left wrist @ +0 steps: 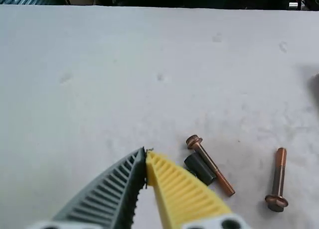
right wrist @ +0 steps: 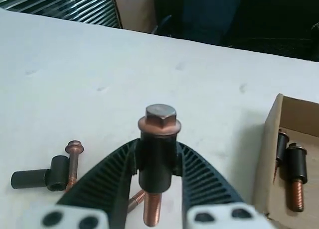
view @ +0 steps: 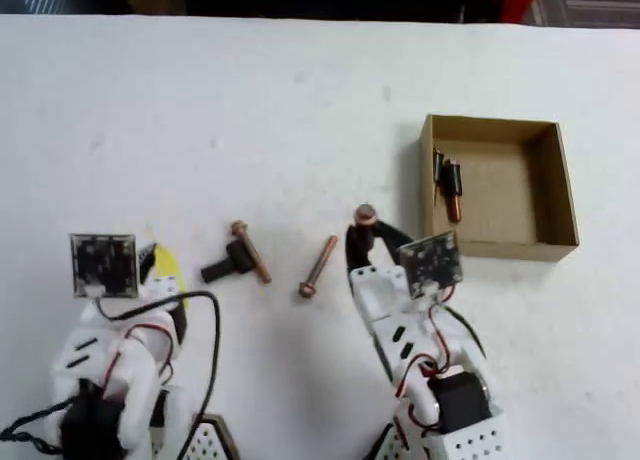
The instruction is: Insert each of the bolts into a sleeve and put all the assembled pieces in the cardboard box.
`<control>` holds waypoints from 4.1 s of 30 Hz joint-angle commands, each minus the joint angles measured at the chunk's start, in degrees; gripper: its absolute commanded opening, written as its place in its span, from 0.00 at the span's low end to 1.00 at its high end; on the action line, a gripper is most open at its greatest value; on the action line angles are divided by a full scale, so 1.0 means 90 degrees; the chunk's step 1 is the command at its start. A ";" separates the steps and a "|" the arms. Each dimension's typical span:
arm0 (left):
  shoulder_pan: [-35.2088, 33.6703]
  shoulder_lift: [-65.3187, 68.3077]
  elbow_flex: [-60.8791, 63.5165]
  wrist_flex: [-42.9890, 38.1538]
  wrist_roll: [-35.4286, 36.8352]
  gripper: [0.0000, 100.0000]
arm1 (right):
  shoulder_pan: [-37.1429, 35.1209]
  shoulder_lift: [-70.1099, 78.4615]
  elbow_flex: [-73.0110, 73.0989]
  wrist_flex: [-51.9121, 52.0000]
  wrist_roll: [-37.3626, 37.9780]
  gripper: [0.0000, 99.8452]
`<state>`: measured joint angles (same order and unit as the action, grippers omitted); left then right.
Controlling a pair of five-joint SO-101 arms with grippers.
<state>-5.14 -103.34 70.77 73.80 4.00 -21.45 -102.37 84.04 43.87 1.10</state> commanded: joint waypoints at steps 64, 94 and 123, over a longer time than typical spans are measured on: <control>-0.0005 -0.0142 0.2295 -0.0440 -0.0068 0.03 | 0.3844 1.3788 -1.0676 0.1890 0.1592 0.02; 0.0005 -0.0142 0.2696 -0.0938 -0.0469 0.02 | 0.3404 1.3905 -1.1116 0.2486 0.2110 0.13; -0.0015 -0.0142 0.2432 -0.0674 -0.0469 0.02 | -0.0737 0.8200 -1.1077 0.5299 0.0010 0.02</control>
<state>-5.14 -104.13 95.30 67.12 0.13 -25.41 -24.31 -13.36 90.99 1.98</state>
